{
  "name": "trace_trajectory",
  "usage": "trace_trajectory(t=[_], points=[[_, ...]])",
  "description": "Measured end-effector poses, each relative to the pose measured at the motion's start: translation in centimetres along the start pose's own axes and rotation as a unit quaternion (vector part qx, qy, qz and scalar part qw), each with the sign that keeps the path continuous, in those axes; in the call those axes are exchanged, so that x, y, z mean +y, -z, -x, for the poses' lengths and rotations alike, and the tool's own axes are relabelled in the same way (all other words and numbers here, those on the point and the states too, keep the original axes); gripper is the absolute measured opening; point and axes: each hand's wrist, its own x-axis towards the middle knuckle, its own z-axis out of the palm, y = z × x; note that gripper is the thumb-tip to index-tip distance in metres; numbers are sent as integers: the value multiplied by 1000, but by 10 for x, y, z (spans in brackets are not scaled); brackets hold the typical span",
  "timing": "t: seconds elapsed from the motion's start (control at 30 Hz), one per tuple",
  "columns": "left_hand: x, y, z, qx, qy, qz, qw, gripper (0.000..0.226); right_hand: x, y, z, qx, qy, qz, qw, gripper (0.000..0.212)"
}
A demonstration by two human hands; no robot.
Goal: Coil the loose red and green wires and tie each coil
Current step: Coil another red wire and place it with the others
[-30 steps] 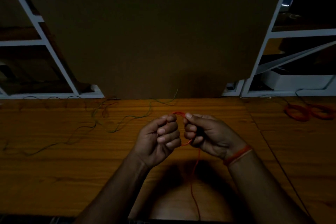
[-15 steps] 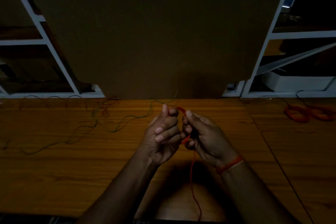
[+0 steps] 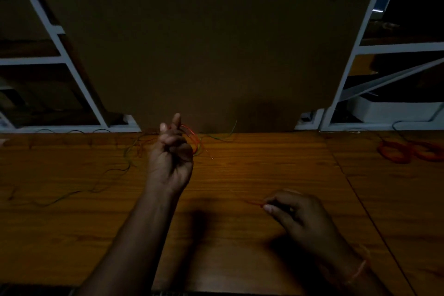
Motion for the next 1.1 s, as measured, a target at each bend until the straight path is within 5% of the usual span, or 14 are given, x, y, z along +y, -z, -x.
trace_trajectory(t=[0.07,0.17,0.3,0.53,0.7,0.93,1.1], points=[[-8,-7,9,-20,-25,-138,990,22,-18,5,-9,-39,49,-1,998,16],[-26,-5,20,-95,-43,-359,928,29,-39,19,-26,-31,111,-6,993,19],[-39,3,34,-186,7,-458,869,30,-64,30,-48,-6,140,12,990,14],[-35,4,49,-179,55,-386,903,18,-59,38,-64,19,104,52,993,7],[-33,10,49,-191,56,-414,888,18,-61,27,-63,6,120,72,990,2],[-37,16,49,-256,150,-341,892,17,-58,15,-81,62,95,17,993,6],[-39,12,48,-282,195,-259,903,26,-44,-3,-82,71,-10,-143,987,7]])
